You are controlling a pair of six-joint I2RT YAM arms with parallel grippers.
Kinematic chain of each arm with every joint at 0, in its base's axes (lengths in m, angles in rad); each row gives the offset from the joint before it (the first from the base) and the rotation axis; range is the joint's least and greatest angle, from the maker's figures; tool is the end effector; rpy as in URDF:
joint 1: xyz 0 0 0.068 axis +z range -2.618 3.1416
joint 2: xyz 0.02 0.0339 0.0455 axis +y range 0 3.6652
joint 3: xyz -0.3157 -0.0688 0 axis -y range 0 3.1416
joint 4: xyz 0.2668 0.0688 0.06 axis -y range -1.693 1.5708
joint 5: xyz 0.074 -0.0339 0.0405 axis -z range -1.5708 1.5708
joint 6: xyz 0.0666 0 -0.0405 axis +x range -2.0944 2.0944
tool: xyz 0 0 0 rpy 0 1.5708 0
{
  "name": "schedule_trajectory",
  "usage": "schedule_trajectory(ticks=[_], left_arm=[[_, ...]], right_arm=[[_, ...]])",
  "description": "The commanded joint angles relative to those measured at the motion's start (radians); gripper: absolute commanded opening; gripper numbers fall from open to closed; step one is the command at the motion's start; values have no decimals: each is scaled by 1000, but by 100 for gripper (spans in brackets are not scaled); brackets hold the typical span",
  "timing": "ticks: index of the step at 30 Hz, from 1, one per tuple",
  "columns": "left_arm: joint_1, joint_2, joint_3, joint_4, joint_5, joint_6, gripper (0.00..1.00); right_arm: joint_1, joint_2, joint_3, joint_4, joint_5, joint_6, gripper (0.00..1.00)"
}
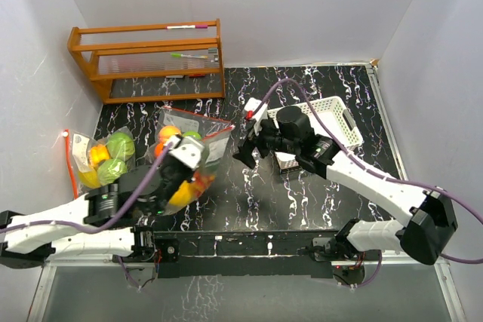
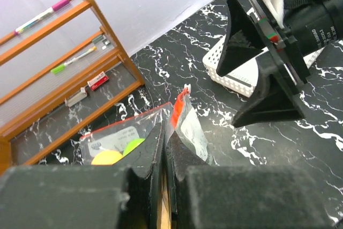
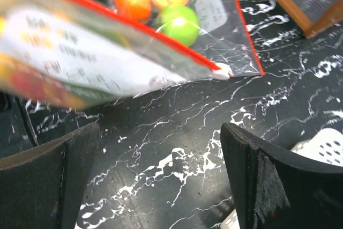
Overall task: Place the food in the zip-top bag and seal the zipper
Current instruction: Zip the zipper food storage bag, then place the zipper food storage bag at the center of the board, then reset both arms
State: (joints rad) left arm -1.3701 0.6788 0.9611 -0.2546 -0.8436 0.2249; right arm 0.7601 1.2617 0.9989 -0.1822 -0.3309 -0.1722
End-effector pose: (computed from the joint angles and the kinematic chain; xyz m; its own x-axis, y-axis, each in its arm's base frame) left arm 0.0751 -0.1195 0.4469 0.1175 0.1663 -0.9791 0.4887 0.8486 0.2028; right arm 0.2176 0.2367 0.3439 -0.1593 -0.3750 -0.9132 -0.9048 0.4254 -0.0169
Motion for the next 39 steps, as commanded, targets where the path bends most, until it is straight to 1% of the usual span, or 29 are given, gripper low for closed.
schedule_trajectory(ticks=[1,3,5,7,9,10,12,14,15,16,17,23,27,29,34,39], left_arm=[[3,113,20,285,-23,94,0],[20,174,30,367,-4,108,0],[74,257,46,386,45,82,0],[183,330,69,326,154,-45,0],[320,392,67,282,273,-161,0],[374,419,56,275,320,-199,3],[450,459,33,272,385,-261,25],[492,476,17,280,430,-299,46],[508,474,8,291,456,-313,62],[519,468,2,301,473,-320,88],[528,462,0,304,488,-323,96],[552,438,47,227,571,-341,97],[556,405,64,158,592,-365,97],[558,375,64,132,588,-368,97],[560,296,77,78,551,-364,97],[561,278,98,48,539,-353,97]], right_arm=[[-14,-64,51,15,160,215,98],[-14,-90,37,-10,194,268,98],[-15,-127,17,-35,282,316,98],[-19,-175,1,-62,400,352,98],[-26,-225,-3,-100,486,387,98],[-28,-248,-1,-120,518,402,98],[-31,-286,7,-159,555,429,98],[-31,-308,11,-190,573,454,98],[-31,-314,14,-205,580,464,98],[-31,-319,16,-216,588,478,98],[-31,-321,17,-221,593,489,98],[-31,-296,12,-231,648,582,98],[-30,-257,16,-269,748,701,98],[-31,-245,14,-282,789,735,98],[-30,-246,2,-281,828,760,98],[-31,-254,-7,-273,828,760,98]])
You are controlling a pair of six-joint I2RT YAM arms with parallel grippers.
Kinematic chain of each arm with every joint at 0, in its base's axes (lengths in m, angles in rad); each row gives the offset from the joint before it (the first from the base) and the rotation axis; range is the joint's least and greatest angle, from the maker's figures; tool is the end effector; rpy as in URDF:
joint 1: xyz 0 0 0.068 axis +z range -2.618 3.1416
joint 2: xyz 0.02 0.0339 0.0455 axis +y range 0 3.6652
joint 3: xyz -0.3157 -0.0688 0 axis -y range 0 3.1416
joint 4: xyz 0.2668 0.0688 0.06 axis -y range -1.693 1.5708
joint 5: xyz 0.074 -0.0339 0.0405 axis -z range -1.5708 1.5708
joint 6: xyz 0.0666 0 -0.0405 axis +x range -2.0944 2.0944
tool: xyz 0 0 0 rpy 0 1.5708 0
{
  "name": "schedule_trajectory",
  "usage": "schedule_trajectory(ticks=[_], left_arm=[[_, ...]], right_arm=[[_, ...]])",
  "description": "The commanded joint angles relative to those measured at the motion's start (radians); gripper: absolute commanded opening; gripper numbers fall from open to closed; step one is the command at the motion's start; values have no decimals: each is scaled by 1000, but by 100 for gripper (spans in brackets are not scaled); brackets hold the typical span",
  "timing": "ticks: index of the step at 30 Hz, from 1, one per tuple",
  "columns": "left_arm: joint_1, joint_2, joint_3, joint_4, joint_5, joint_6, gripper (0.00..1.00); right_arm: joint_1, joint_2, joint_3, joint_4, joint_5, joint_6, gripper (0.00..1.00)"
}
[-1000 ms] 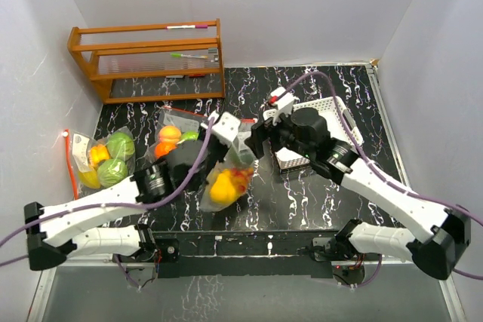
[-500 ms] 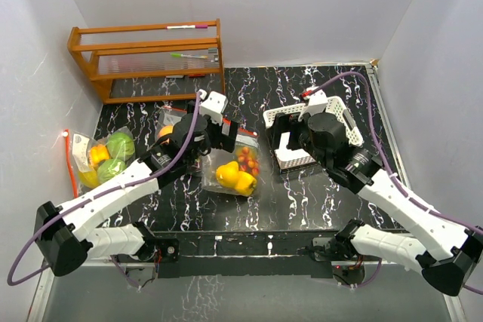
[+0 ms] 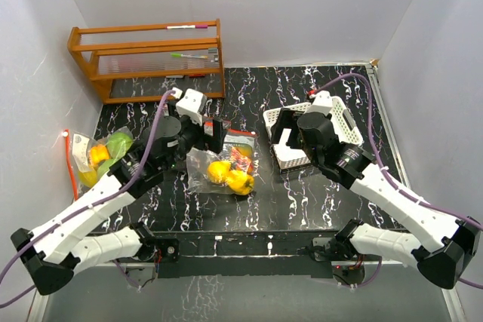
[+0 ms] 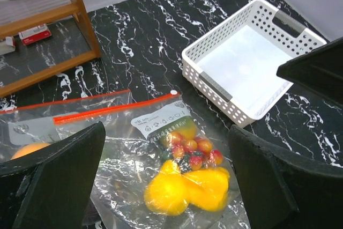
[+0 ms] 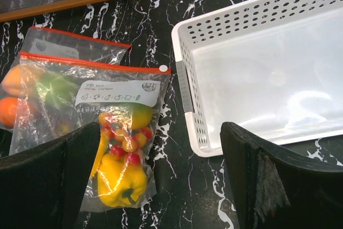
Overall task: Place the food in the zip-top bag and seal the zipper
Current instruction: Reset both arms
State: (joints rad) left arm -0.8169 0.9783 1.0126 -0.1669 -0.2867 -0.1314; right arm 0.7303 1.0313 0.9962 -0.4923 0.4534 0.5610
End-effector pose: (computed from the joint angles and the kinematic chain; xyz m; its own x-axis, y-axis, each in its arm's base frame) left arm 0.1814 -0.1657 0.4263 -0.1562 -0.0172 -0.9876 0.4912 0.8661 -0.0928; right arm 0.1999 0.1399 0.3676 -0.4865 0.2064 -0.8490 -0.0695 0.9595 0.2731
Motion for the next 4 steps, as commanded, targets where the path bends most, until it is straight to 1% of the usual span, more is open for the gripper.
schedule_trajectory(ticks=[1,4], left_arm=[[8,-21,46,-42,-18,3,97],[9,-16,43,-36,-12,2,97]], right_arm=[[-1,-26,-10,39,45,25,98],[0,-30,-13,41,62,25,98]])
